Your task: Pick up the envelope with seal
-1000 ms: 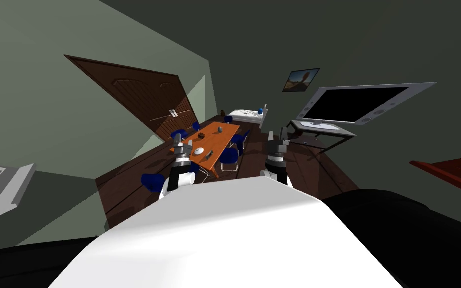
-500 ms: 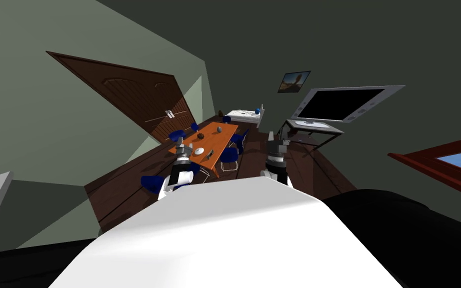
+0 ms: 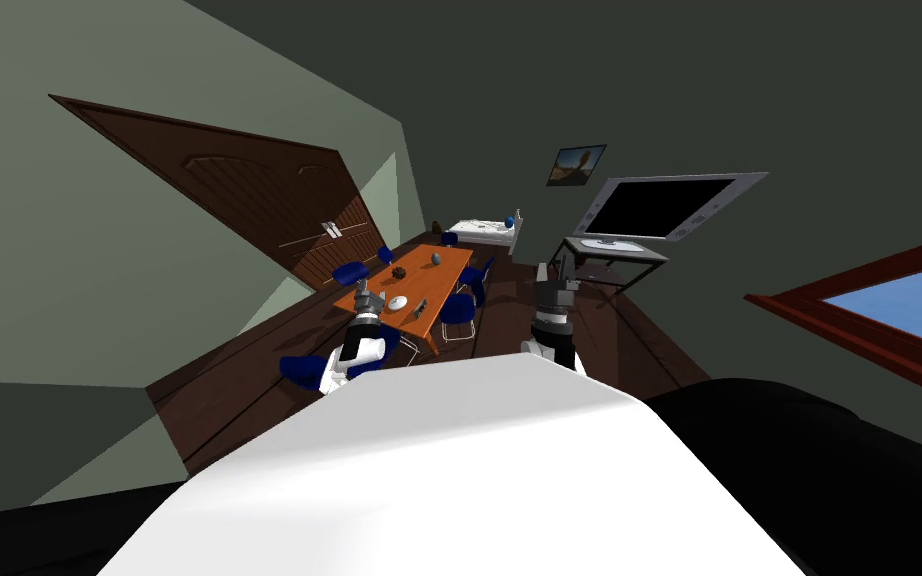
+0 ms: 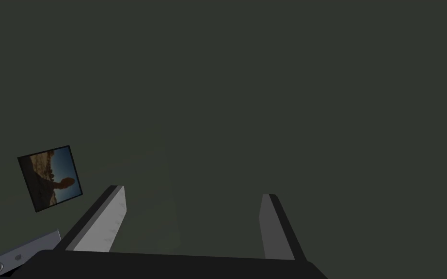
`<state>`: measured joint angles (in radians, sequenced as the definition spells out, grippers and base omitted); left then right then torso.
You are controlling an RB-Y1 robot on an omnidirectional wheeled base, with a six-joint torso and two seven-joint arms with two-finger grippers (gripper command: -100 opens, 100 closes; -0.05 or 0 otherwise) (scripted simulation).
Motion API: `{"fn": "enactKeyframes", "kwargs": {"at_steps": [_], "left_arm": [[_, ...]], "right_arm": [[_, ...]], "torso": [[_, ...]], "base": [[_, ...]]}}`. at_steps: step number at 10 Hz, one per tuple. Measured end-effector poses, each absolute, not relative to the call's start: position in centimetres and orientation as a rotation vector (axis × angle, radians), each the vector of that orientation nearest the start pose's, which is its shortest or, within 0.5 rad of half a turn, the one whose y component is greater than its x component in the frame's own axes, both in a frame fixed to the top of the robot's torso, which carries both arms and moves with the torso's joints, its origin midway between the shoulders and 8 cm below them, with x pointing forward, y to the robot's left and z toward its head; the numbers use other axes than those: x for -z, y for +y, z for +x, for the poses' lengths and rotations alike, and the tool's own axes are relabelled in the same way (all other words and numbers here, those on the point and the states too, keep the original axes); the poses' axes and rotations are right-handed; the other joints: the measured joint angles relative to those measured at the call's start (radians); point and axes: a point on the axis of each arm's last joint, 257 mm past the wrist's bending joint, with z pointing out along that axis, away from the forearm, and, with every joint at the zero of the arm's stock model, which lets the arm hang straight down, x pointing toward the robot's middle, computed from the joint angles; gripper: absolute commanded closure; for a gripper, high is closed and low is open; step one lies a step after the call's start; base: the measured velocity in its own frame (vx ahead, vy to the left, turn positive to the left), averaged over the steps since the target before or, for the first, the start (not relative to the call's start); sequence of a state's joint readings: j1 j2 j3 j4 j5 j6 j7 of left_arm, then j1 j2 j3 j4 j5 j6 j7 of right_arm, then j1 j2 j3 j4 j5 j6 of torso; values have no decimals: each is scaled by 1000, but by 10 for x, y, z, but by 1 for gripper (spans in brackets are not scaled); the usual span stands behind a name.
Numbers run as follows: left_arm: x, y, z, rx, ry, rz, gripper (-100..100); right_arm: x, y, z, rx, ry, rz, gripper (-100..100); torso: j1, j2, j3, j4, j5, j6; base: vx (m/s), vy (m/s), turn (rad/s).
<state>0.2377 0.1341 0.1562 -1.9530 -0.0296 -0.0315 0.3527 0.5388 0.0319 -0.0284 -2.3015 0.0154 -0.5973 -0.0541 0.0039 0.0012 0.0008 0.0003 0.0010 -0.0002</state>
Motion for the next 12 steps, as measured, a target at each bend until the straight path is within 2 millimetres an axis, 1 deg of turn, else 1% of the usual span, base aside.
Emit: {"fn": "enactKeyframes", "kwargs": {"at_steps": [2,3,7,10,11,12], "left_arm": [[147,368,475,1254,876,-1282,-100],[157,379,479,1238,871,-1326,-100],[193,401,487,1183,862,-1471,-100],[222,427,496,1136,832,-1596,-100],[238,433,493,1116,828,-1644,-100],[244,442,496,1102,809,-1685,-100]], "right_arm": [[-40,-289,318,-1317,524,613,0],[-40,-289,318,-1317,524,613,0],[-40,-289,318,-1317,524,613,0],[-40,-289,318,-1317,524,613,0],[-40,-289,318,-1317,524,613,0],[-40,-289,318,-1317,524,613,0]], "torso": [[0,0,0,0,0,0],[0,0,0,0,0,0],[-2,-1,-1,0,0,0],[-1,-1,-1,0,0,0],[-1,-1,0,0,0,0],[-1,-1,-1,0,0,0]], "base": [[-37,44,-99],[-40,42,-61],[-24,32,-71],[-24,34,-87],[-21,35,-92],[-15,31,-62]]}}
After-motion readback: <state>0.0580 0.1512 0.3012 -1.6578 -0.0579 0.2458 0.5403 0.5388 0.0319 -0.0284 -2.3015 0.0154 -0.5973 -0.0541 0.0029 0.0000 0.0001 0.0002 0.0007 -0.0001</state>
